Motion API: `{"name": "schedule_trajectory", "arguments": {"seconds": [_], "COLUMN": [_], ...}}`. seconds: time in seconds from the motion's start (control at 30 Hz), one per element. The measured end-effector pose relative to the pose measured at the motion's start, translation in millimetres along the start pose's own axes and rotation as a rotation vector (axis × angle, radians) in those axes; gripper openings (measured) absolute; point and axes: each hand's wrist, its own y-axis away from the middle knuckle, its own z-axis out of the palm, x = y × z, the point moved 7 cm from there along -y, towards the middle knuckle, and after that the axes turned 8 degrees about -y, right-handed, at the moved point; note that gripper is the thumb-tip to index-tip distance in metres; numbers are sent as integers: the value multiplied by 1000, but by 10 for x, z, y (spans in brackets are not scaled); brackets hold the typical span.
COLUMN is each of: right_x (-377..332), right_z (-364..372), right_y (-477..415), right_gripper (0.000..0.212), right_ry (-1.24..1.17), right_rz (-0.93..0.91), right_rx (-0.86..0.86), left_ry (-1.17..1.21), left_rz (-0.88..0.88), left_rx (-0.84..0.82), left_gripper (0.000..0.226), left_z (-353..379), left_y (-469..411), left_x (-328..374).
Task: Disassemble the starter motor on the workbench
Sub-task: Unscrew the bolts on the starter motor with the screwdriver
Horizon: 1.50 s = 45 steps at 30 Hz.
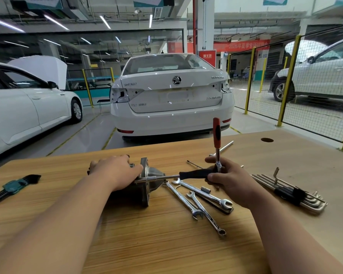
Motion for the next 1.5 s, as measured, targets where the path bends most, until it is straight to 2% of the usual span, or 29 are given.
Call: {"name": "schedule_trajectory", "arguments": {"seconds": [0.23,0.37,0.5,0.63,0.73,0.87,0.97,1.03,1.1,1.37,1.5], "right_x": [68,141,81,112,79,87,45,-3,-55,-109,-85], "right_z": [-34,-47,-42,76,83,10,-26,-19,-25,-43,-128], "right_y": [-45,-95,-91,-87,-80,-72,-41,-15,-2,46,34], "right_gripper": [39,28,13,20,24,48,40,27,24,46,42], "right_ry": [6,-146,-123,-156,-157,-100,29,23,-9,-155,-266], "right_rz": [23,52,17,73,73,139,102,42,-5,-45,11], "right_rx": [8,13,46,18,72,183,197,162,132,91,83], "left_ry": [5,77,156,118,98,103,106,114,129,122,83], "left_rz": [11,108,207,250,247,260,264,268,266,266,244], "left_rx": [-52,95,97,62,60,26,16,10,11,55,122], "left_gripper": [59,32,30,36,31,24,20,19,19,17,21], "left_z": [5,-38,-4,40,10,-17,-27,-34,-53,-38,-43], "left_y": [16,117,182,214,223,200,199,204,224,228,222], "left_x": [14,192,168,149,165,182,184,190,192,176,200]}}
